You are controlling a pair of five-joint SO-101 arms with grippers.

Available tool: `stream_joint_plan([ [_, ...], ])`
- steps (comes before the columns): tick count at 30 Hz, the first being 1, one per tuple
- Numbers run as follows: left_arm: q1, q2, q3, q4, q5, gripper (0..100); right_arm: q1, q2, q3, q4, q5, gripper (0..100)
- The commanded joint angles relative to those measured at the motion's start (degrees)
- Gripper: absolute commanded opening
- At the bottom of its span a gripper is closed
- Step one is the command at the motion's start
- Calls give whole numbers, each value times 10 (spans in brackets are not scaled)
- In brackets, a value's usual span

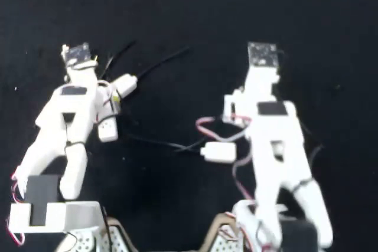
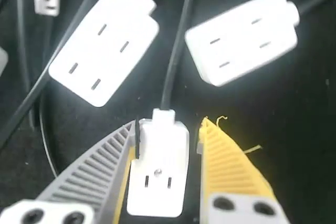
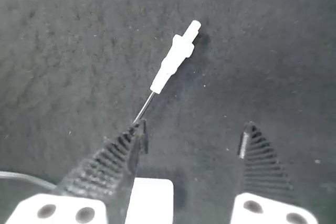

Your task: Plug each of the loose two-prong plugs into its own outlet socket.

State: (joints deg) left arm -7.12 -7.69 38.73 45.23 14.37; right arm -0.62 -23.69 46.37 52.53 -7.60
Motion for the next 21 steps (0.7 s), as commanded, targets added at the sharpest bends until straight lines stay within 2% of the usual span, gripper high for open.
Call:
stream_joint_plan([
  [1,13,-23,25,-37,89,192,-11,121,-96,-27,-61,278],
  [6,13,-23,58,-81,127,192,-12,240,-182,-26,-119,278],
  [11,13,-23,66,-90,127,192,-11,347,-258,-22,-119,243],
  [13,13,-23,66,-90,127,192,-11,374,-277,-21,-110,175],
  [16,13,-23,66,-90,127,192,-8,392,-292,-12,-70,2],
  [17,13,-23,66,-90,127,192,-7,388,-289,-11,-49,26],
  [21,13,-23,66,-91,127,192,-2,340,-291,3,9,10],
])
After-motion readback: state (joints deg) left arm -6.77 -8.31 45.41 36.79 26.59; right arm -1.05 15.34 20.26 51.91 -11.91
